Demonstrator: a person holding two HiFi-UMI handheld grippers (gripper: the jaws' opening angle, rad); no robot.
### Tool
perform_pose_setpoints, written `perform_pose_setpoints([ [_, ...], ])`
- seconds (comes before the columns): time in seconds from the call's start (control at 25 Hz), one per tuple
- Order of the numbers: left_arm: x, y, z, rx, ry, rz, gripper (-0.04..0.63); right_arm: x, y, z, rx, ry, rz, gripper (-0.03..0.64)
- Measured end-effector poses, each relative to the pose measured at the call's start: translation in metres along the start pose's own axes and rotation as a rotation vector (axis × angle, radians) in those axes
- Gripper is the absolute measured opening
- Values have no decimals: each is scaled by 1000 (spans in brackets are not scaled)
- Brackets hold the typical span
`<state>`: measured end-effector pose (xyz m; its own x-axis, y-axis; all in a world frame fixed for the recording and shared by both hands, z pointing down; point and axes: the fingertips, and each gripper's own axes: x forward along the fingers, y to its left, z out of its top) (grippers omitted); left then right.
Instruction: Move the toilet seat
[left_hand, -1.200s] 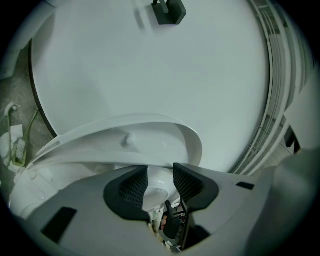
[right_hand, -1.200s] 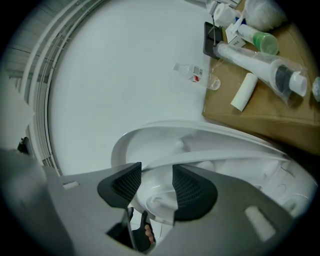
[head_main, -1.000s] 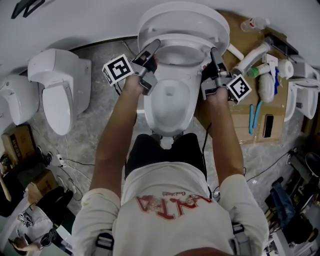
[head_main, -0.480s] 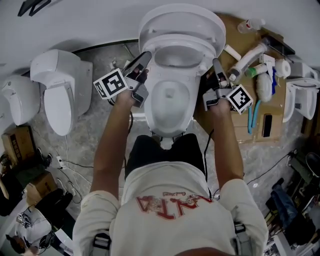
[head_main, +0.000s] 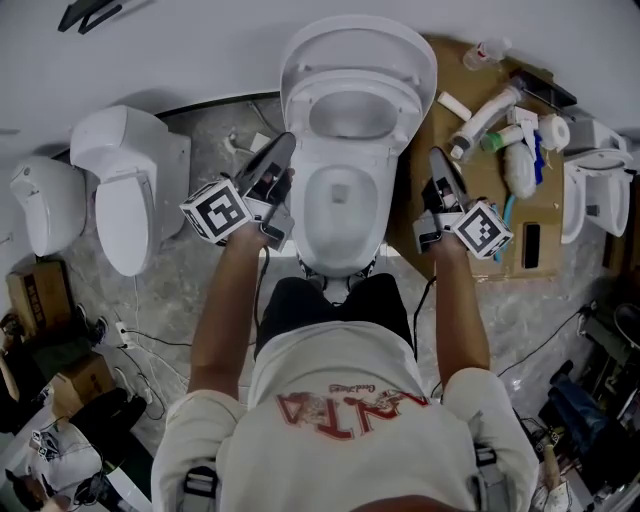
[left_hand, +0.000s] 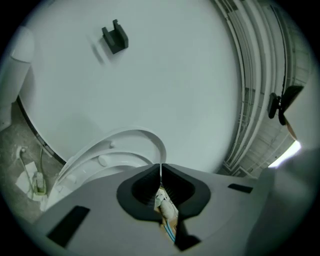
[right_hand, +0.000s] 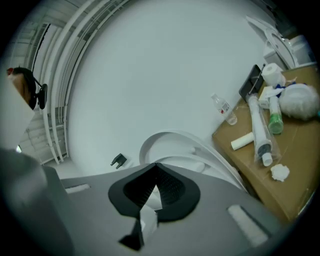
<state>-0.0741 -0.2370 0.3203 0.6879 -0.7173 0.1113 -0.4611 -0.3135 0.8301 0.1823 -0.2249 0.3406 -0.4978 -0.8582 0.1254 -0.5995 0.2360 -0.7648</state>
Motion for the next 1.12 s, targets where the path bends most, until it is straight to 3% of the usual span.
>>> perform_pose_setpoints([
  [0.08,-8,-16,-1,70,-11,-10,16,-13,14,4,-46,-5,3,3],
  [0.24,-22,-42,-11,132,-24,-1,14,-39,43,9,-142,-18,-6,3],
  [0.56,-58,-106,-32,391,-6,49,11,-75,106,-1,-342,39,19,2],
  [0.88,-88,-175,-10,651,-96,102,11,-102,175,27,-548,-31,71,2],
  [1.12,-102,-211,0,739,-124,94,11,-110,217,45,-642,-70,99,2],
])
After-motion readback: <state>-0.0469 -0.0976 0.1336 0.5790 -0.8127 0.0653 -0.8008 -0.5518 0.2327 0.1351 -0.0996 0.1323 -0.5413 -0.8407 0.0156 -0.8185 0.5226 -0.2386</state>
